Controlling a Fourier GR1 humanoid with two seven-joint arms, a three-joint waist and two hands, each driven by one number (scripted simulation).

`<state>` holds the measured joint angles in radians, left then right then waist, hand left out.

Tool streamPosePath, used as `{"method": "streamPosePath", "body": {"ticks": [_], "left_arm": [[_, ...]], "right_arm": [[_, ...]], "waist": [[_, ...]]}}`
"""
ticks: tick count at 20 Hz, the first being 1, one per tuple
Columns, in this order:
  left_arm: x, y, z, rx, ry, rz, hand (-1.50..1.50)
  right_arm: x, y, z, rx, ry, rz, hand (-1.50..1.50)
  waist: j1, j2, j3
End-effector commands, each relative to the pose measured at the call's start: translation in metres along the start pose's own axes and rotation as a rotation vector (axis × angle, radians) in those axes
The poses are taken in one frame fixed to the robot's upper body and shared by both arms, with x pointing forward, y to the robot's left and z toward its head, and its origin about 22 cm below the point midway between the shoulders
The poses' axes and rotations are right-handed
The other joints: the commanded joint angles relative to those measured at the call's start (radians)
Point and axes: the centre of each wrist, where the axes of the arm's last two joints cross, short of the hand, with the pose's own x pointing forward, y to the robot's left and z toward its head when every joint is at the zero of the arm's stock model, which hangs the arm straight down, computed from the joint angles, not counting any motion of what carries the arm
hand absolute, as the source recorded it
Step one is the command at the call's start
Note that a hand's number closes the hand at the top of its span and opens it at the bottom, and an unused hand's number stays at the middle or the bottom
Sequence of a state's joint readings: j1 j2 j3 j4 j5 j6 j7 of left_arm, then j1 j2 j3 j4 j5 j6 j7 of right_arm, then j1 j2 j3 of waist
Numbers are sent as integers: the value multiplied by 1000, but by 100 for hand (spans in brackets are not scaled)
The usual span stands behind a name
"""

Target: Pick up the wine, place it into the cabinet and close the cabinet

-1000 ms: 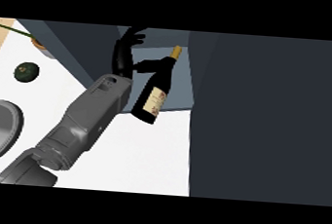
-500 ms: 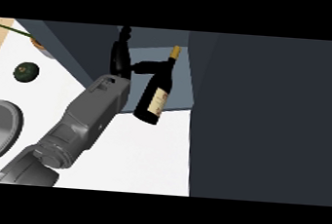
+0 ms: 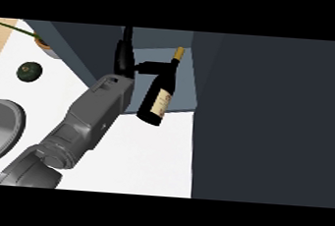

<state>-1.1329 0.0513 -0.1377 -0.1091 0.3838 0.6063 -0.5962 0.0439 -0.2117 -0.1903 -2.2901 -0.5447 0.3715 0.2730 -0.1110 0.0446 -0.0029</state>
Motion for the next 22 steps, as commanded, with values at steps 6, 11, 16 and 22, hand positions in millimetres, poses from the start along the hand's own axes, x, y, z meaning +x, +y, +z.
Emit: {"method": "streamPosePath", "body": {"ticks": [6,11,16,22], "left_arm": [[-2,-18,15,-25,-40,88,-150],[5,-21,12,-38,-83,161,-150],[-10,-18,26,-69,-136,264,-150],[2,-31,42,-78,-134,306,-150]], "right_arm": [[2,9,4,-3,6,-19,-150],[-9,7,-3,-3,7,-36,-150],[0,18,-4,2,0,-39,-150],[5,8,8,-32,36,-2,-150]], "waist": [[11,-11,1],[13,-16,2],[13,-29,1],[44,-45,3]]}}
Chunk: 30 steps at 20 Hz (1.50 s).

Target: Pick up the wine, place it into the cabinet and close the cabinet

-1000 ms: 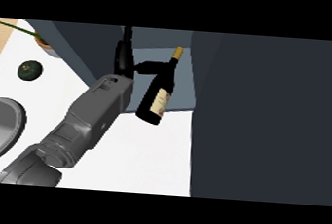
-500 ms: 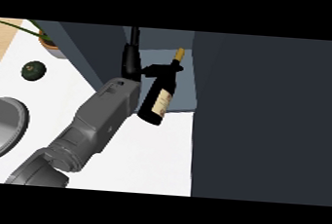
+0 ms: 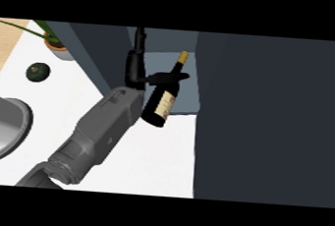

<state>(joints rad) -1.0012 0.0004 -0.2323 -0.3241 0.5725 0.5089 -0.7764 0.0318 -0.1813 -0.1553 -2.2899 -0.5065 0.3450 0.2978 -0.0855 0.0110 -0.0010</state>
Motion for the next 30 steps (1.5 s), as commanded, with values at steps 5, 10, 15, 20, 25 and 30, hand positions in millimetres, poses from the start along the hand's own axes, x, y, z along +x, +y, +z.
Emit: {"method": "streamPosePath", "body": {"ticks": [5,10,15,20,25,30], "left_arm": [[8,-27,57,-12,16,79,-150],[27,-45,110,-49,25,143,-150],[33,-35,138,-114,26,254,-150],[58,-5,174,-149,22,272,-150],[80,7,217,-129,48,277,150],[87,57,226,-152,50,254,150]], "right_arm": [[10,12,21,-22,27,10,-150],[8,-7,26,-68,26,26,-150],[5,0,31,-98,23,76,-150],[13,2,39,-95,31,57,-150],[16,-11,34,-110,37,82,-150],[29,-22,36,-70,69,129,-150]], "waist": [[33,-14,1],[68,-16,1],[88,-15,1],[90,-17,1],[90,-15,1],[88,-14,1]]}}
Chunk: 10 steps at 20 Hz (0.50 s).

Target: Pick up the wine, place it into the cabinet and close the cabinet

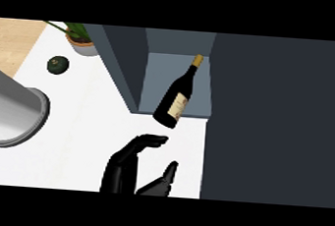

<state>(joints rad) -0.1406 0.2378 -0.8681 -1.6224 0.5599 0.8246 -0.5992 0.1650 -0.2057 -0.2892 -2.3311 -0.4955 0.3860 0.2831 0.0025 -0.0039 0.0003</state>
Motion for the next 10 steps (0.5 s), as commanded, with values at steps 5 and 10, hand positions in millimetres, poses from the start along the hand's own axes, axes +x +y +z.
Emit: {"method": "streamPosePath", "body": {"ticks": [5,10], "left_arm": [[30,59,29,-68,32,-49,150],[43,90,35,-46,33,-95,150]], "right_arm": [[3,-12,3,232,79,110,150],[-1,2,11,423,78,39,150]], "waist": [[3,1,0],[2,1,0]]}}
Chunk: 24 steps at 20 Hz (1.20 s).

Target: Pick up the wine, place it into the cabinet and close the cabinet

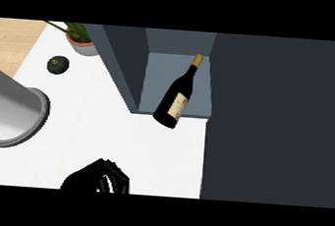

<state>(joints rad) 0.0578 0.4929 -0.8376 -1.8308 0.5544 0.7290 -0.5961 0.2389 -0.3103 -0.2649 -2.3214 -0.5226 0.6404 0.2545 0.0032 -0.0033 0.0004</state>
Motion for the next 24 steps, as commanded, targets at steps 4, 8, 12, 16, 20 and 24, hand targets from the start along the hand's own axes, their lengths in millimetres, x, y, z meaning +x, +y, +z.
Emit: {"method": "streamPosePath", "body": {"ticks": [4,8,12,16,20,24], "left_arm": [[23,60,12,-10,-14,-68,150],[22,76,-2,37,-31,-55,150],[45,103,11,30,-47,-49,150],[48,120,5,66,-29,-66,150],[51,137,7,43,-32,-58,150],[63,156,7,63,-24,-72,150]], "right_arm": [[-11,22,1,265,46,-129,150],[1,54,0,334,16,-182,150],[21,80,-4,419,-26,-212,150],[25,96,-22,526,-101,-126,150],[27,118,-43,586,-154,-158,150],[30,134,-55,588,-150,-153,150]], "waist": [[10,0,-1],[-5,1,-1],[6,-4,-3],[2,-11,-3],[5,-13,-6],[4,-20,-6]]}}
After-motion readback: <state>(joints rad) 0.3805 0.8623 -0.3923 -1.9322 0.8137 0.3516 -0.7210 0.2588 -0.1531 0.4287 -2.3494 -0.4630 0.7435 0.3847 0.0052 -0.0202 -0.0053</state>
